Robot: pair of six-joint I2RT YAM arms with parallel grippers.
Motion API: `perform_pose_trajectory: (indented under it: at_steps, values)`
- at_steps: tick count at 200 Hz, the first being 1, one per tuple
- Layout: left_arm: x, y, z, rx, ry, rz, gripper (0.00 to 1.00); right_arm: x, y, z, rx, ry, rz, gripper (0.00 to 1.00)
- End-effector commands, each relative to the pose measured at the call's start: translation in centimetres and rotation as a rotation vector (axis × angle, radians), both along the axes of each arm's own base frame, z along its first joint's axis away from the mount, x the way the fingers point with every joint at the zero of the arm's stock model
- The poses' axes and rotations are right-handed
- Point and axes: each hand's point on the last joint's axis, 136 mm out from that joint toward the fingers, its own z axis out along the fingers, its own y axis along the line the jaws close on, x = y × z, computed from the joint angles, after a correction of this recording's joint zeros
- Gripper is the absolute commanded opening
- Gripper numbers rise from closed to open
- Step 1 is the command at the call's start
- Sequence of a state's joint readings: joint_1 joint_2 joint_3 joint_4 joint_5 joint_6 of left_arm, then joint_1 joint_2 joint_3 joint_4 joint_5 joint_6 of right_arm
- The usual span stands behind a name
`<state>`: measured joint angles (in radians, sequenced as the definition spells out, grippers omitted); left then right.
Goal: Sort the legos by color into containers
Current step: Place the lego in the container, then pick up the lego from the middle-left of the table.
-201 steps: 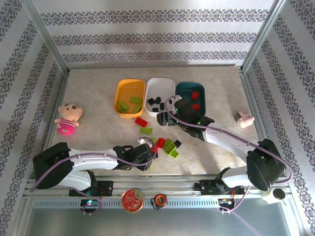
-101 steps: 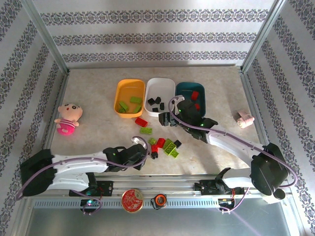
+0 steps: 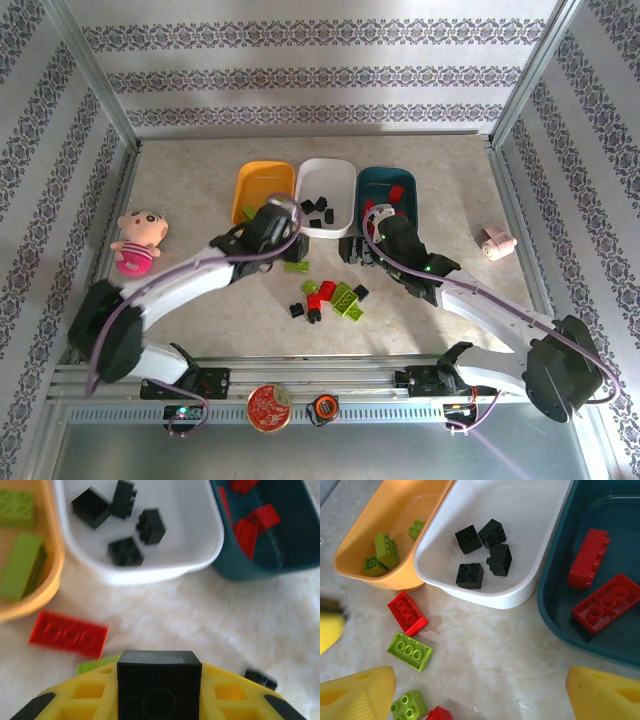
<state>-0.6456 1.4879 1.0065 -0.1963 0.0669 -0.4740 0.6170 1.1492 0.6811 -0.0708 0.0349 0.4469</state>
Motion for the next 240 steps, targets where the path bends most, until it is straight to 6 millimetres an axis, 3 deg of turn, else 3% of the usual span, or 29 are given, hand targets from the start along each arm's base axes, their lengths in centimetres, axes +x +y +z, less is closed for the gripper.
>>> perform_pose_trajectory:
  at_steps: [1, 32, 57, 97, 125, 150, 190, 240]
  values:
    - [4.5, -2.4, 0.6, -0.028, -0.035, -0.056, 0.24, -1.1, -0.5, -1.1, 0.011, 0.040, 0.000, 0.88]
    - [9.4, -3.4, -1.2, -0.027, 0.017, -0.027, 0.23, -2.5, -1.1, -2.7, -0.001, 0.076, 0.004, 0.88]
    - [11.5, -4.1, -2.2, -0.016, 0.044, -0.017, 0.25, -3.4, -1.7, -3.9, -0.002, 0.105, -0.006, 0.88]
    - [13.1, -4.9, -2.1, -0.019, 0.055, -0.015, 0.49, -4.4, -2.0, -5.2, -0.004, 0.137, -0.007, 0.88]
    - [12.0, -5.1, 0.9, -0.096, 0.019, -0.033, 0.68, -4.5, -2.0, -5.0, -0.007, 0.133, -0.002, 0.88]
    - [8.7, -4.3, 3.6, -0.162, -0.018, -0.057, 0.72, -4.5, -1.9, -4.6, -0.003, 0.123, 0.005, 0.88]
    - [-0.3, -2.8, 3.9, -0.160, -0.020, -0.138, 0.75, -4.6, -1.5, -4.5, 0.004, 0.129, 0.028, 0.88]
    - [-11.2, 1.8, -2.2, -0.002, 0.109, -0.202, 0.73, -4.6, -1.2, -4.6, 0.007, 0.132, 0.034, 0.88]
